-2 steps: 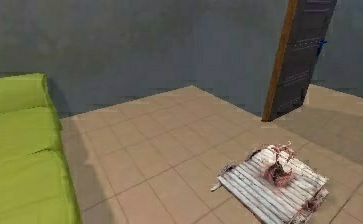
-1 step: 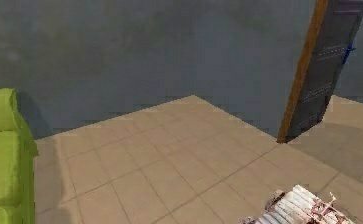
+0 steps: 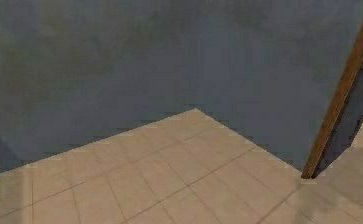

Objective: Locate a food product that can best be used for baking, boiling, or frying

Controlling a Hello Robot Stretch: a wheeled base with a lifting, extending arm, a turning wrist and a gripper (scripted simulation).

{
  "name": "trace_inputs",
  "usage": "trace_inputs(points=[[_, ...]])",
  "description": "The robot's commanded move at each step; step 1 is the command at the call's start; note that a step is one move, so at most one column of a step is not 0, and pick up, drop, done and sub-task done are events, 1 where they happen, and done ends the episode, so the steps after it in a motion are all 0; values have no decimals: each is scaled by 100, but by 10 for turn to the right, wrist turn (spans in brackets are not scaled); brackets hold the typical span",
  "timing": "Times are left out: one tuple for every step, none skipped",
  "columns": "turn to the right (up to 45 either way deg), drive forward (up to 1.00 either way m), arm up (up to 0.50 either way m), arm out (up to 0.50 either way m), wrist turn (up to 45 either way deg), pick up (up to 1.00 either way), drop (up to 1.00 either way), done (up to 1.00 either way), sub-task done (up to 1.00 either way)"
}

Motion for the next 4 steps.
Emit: trace_inputs(points=[[-330, 0, 0, 0, 0, 0, 0, 0, 0], [0, 30, 0, 0, 0, 0, 0, 0, 0], [450, 0, 0, 0, 0, 0, 0, 0, 0], [360, 0, 0, 0, 0, 0, 0, 0, 0]])
